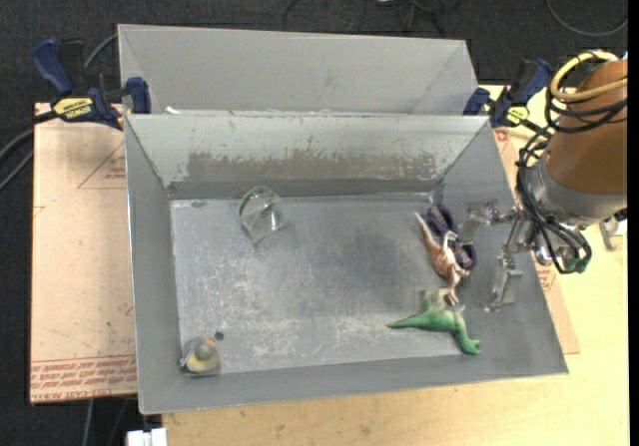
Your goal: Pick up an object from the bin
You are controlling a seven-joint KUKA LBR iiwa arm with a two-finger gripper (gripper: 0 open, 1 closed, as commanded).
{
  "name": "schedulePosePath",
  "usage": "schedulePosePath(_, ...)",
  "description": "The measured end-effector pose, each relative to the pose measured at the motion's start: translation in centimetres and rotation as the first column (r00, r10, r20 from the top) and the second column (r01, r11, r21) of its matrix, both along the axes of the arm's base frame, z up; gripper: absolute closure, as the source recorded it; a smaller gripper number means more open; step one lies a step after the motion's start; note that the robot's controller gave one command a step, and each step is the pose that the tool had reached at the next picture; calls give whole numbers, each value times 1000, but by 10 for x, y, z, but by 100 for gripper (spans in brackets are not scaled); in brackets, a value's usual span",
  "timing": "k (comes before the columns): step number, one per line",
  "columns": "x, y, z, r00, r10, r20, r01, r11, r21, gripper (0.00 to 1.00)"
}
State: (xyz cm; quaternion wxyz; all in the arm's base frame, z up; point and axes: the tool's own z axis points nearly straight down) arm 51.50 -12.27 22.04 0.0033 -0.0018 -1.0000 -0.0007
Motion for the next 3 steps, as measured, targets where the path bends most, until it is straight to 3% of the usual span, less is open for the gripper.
schedulePosePath(1, 2, 1, 4, 1000, 4, 8, -4, 1000, -1, 0)
schedulePosePath(2, 6, 7, -95, 991, 131, 5, -131, 991, 0, 0)
schedulePosePath(3, 26, -7, -109, 1000, 15, 12, -15, 1000, -2, 0)
